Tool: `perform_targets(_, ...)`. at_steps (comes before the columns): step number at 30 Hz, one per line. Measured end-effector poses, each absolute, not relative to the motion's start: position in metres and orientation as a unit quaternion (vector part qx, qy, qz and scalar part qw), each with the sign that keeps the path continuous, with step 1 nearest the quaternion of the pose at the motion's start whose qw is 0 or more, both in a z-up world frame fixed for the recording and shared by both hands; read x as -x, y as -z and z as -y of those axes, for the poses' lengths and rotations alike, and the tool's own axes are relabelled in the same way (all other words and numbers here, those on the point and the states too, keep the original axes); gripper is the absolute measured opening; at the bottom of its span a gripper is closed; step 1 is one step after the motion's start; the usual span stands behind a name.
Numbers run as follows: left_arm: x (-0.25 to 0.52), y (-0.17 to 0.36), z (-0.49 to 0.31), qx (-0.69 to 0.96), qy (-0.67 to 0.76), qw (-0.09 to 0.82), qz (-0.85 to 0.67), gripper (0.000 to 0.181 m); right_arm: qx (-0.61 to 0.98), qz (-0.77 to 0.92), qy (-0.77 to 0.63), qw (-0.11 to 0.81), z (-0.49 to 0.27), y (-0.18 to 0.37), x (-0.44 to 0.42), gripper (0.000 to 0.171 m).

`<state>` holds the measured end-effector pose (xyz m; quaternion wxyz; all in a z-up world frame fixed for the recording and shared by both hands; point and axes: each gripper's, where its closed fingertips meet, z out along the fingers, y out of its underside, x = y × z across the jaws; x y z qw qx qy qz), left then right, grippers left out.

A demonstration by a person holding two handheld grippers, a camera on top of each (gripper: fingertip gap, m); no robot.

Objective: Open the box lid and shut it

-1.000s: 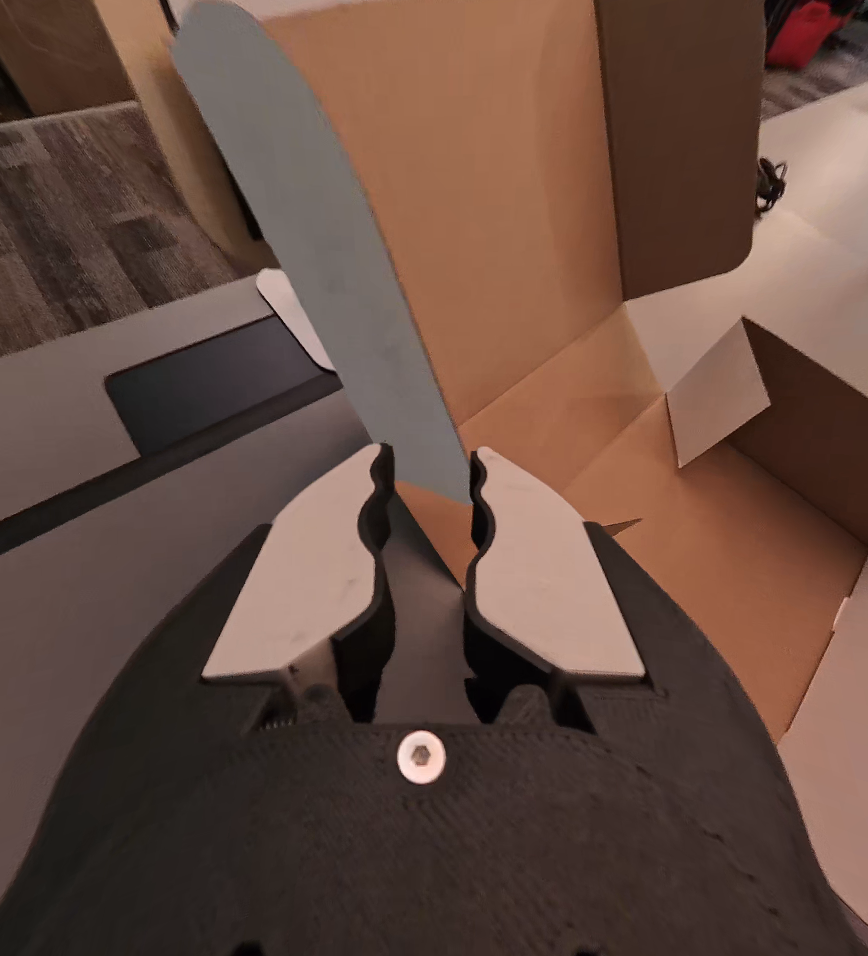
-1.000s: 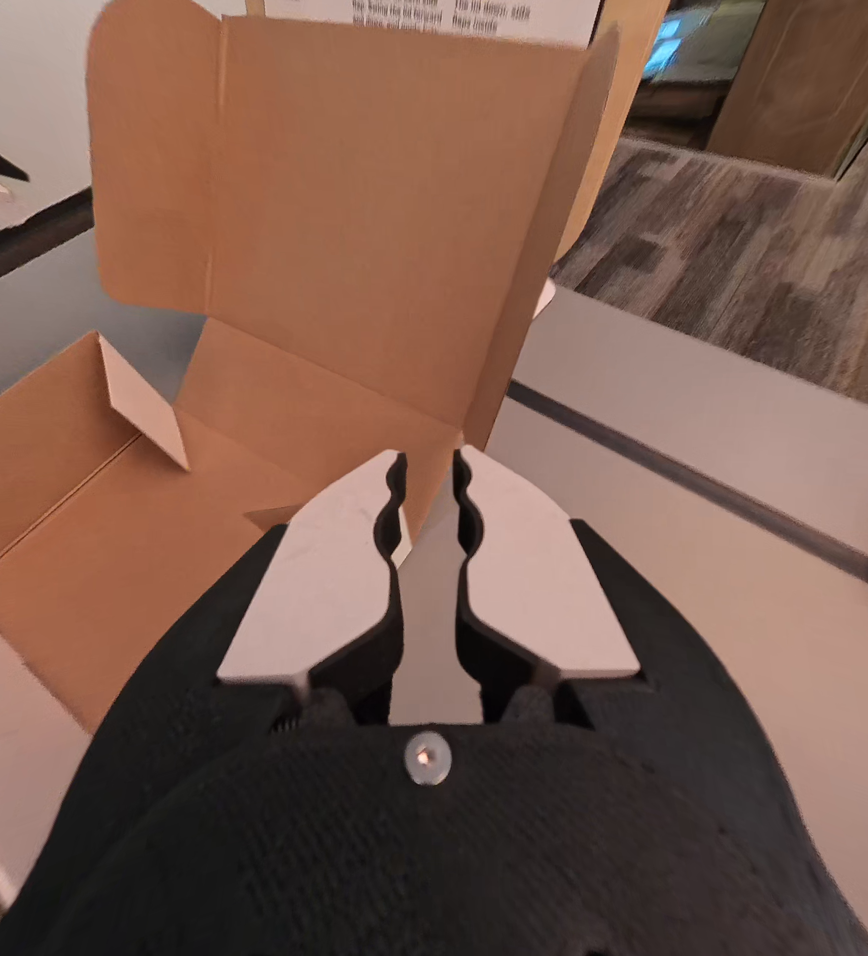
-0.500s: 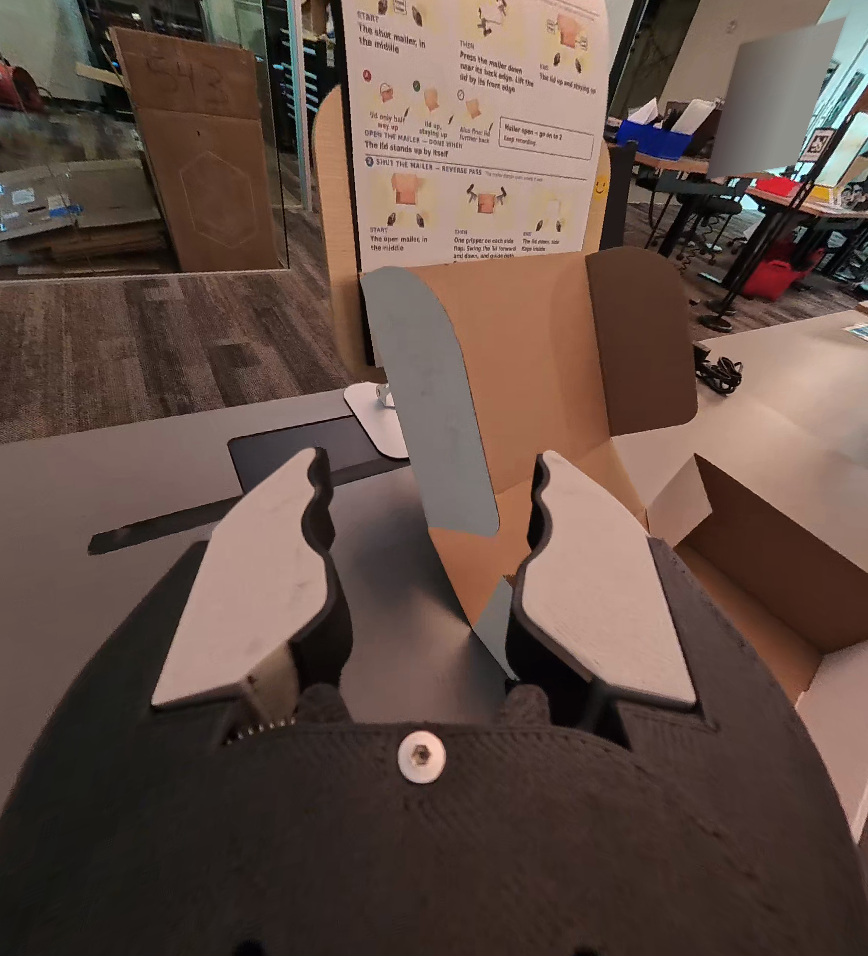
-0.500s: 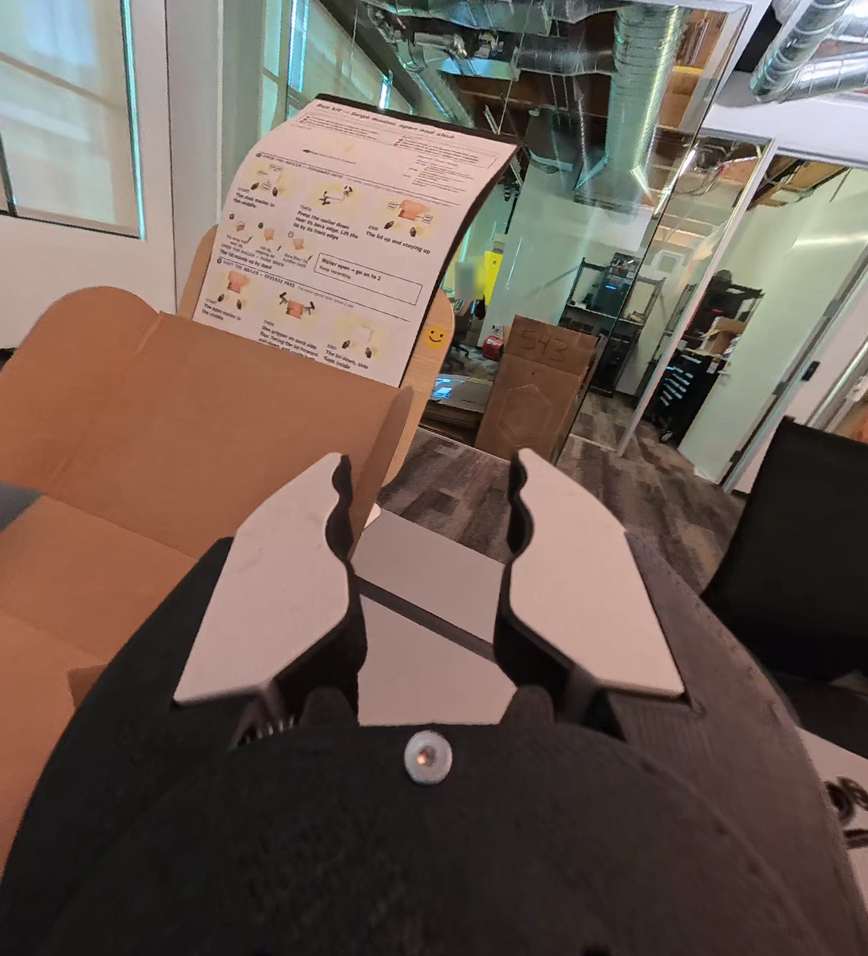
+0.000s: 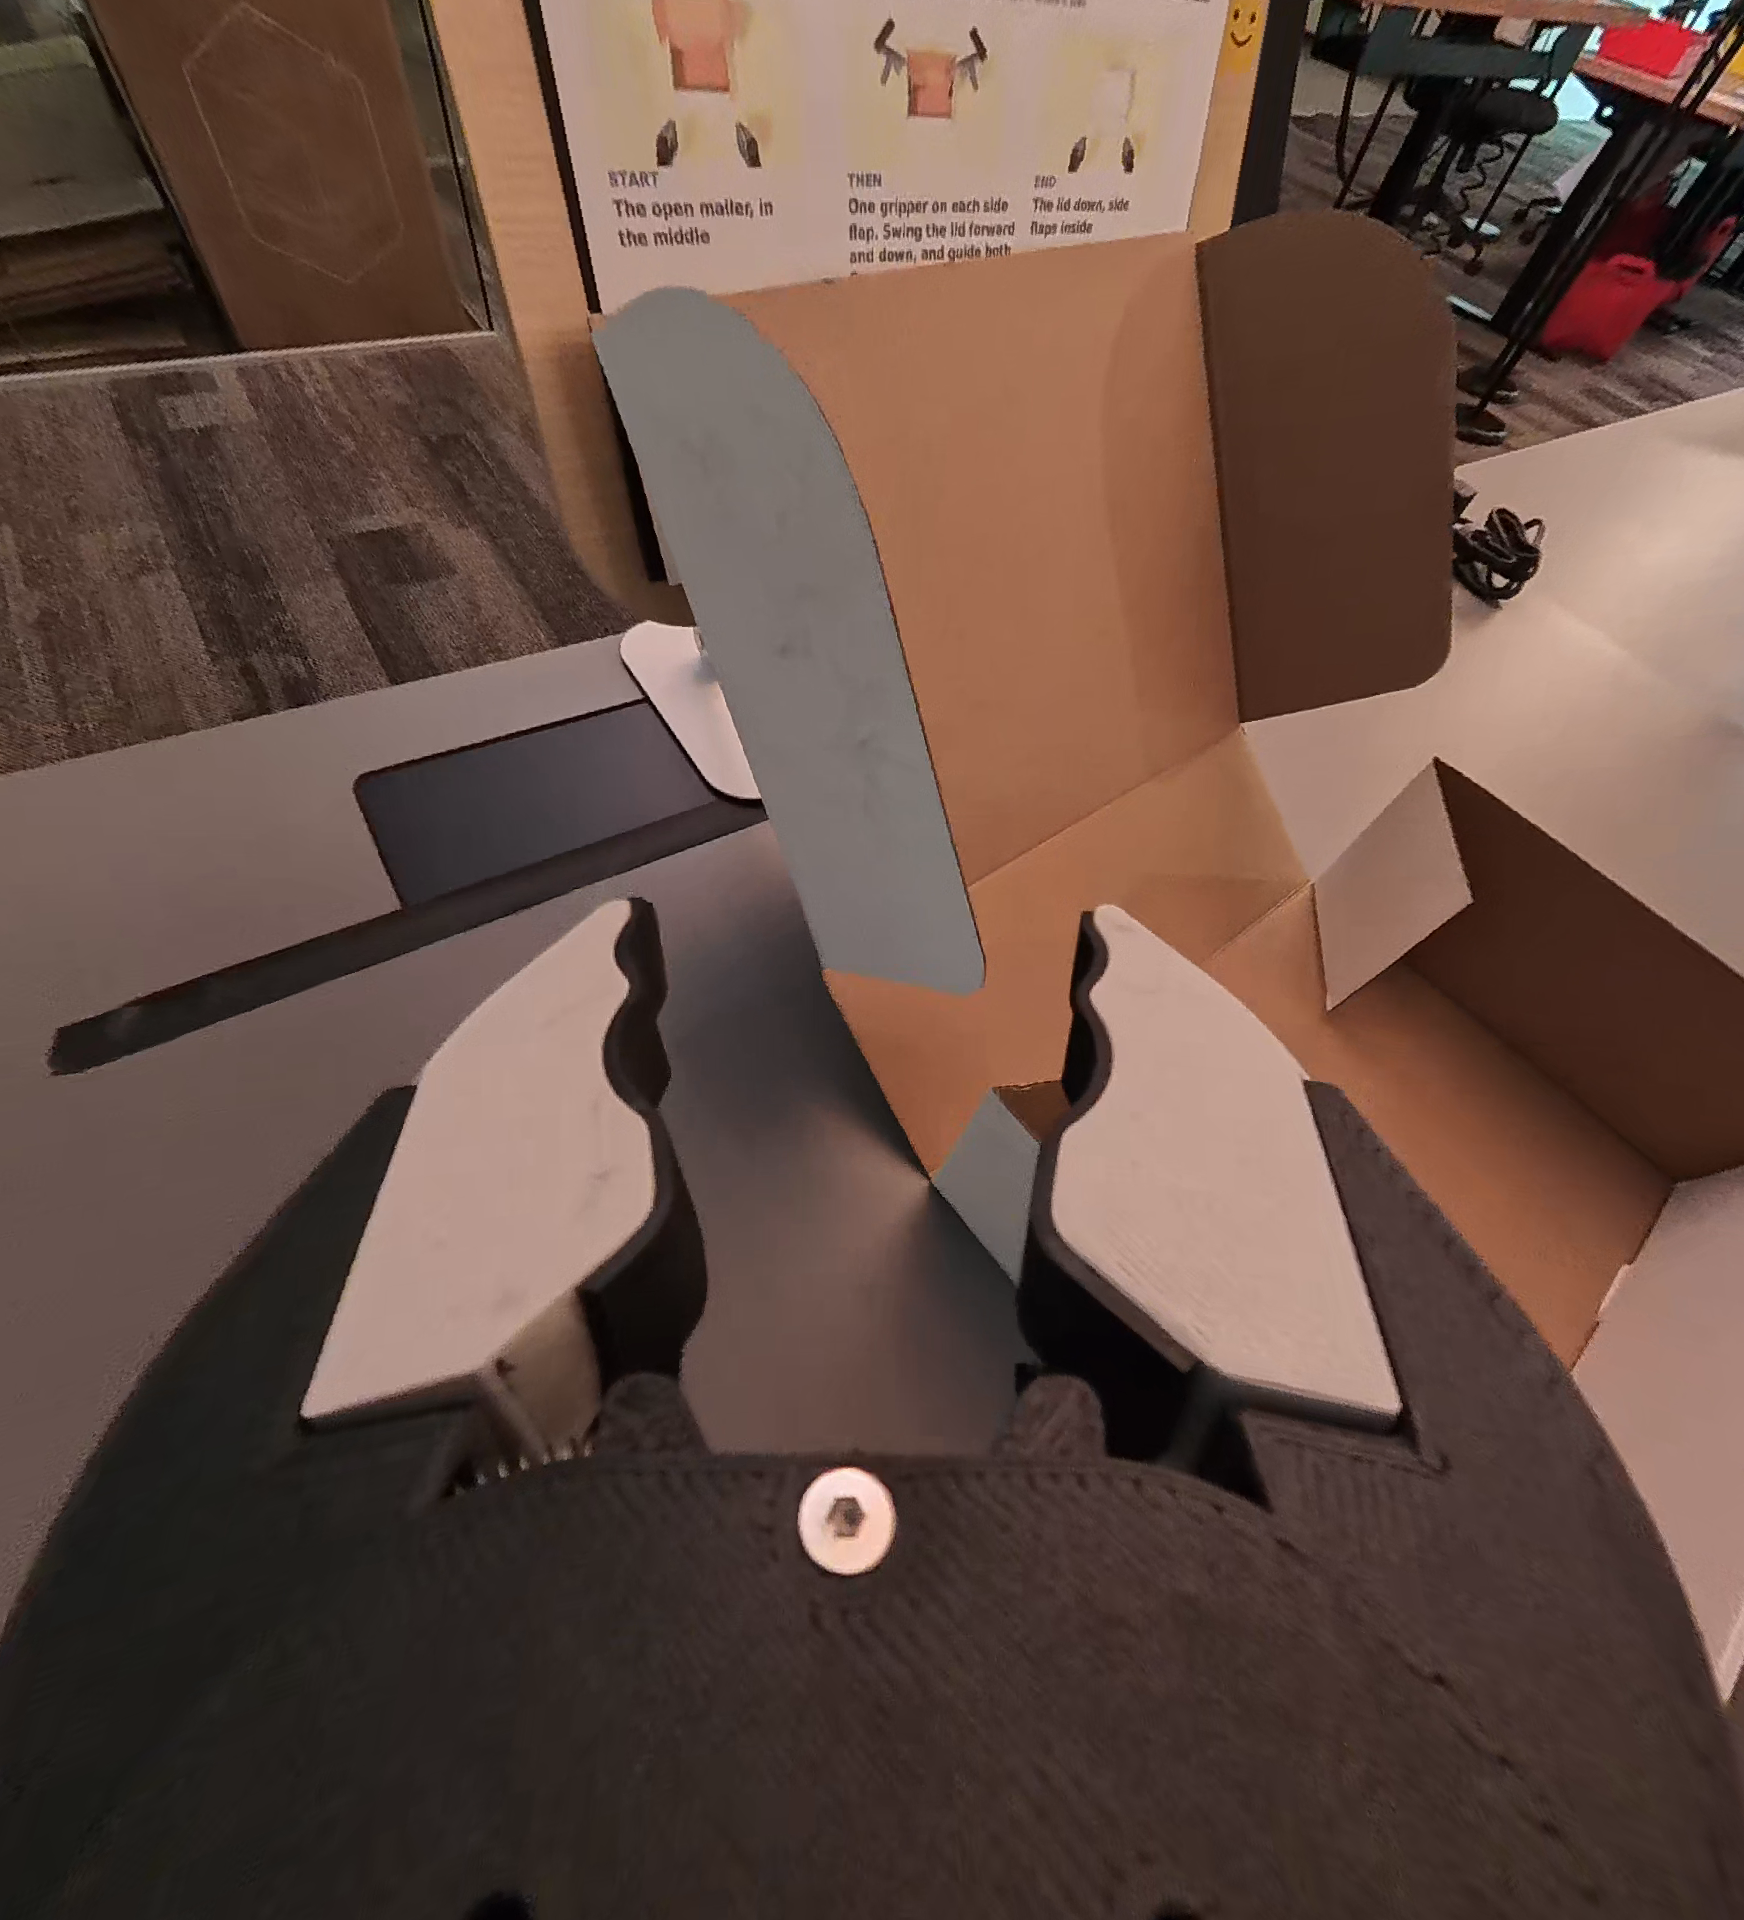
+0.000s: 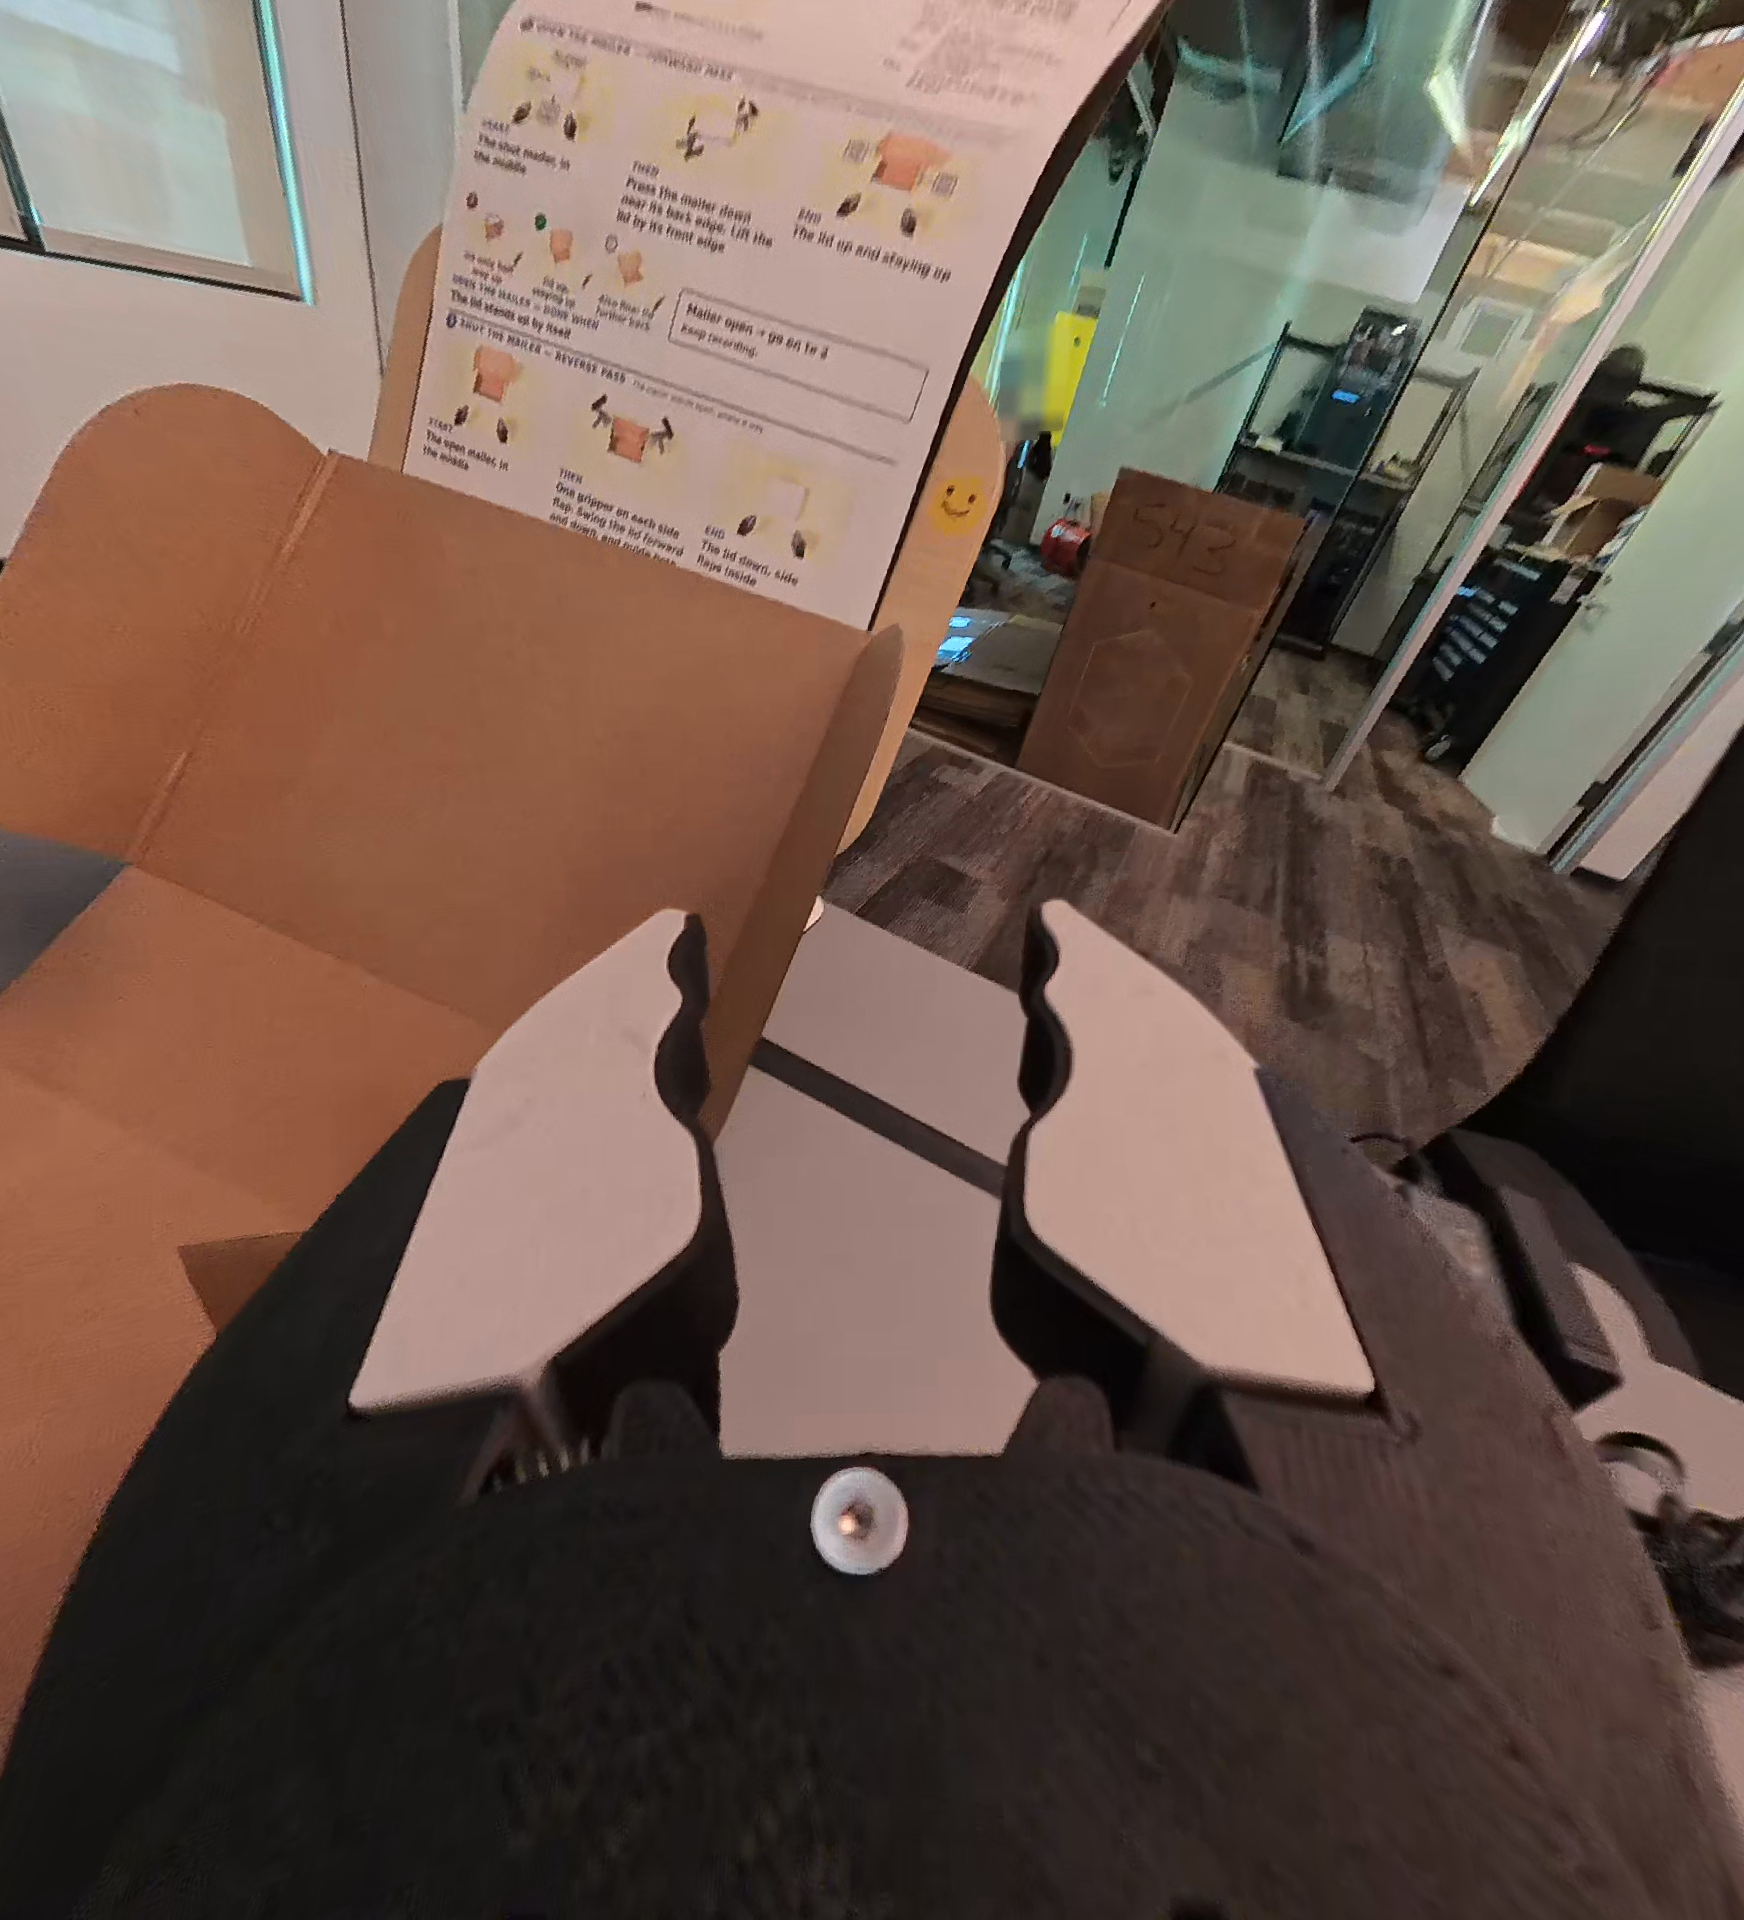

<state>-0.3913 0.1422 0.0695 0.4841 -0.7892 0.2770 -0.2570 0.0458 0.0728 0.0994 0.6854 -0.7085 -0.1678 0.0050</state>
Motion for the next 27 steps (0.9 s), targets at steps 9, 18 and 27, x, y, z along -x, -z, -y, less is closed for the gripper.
perform_targets(9,0.344,-0.057,-0.175,0.781,0.266,0.519,-0.221,0.084,0.755,0.106,-0.206,0.614,-0.129,-0.025,0.010,0.062)
perform_targets(18,0.314,-0.010,-0.192,0.814,0.134,0.500,-0.263,0.090,0.779,0.096,-0.140,0.604,-0.163,0.002,-0.001,0.065)
perform_targets(27,0.318,-0.001,-0.201,0.791,-0.065,0.515,-0.324,0.090,0.782,0.106,-0.130,0.600,-0.171,0.005,-0.001,0.057)
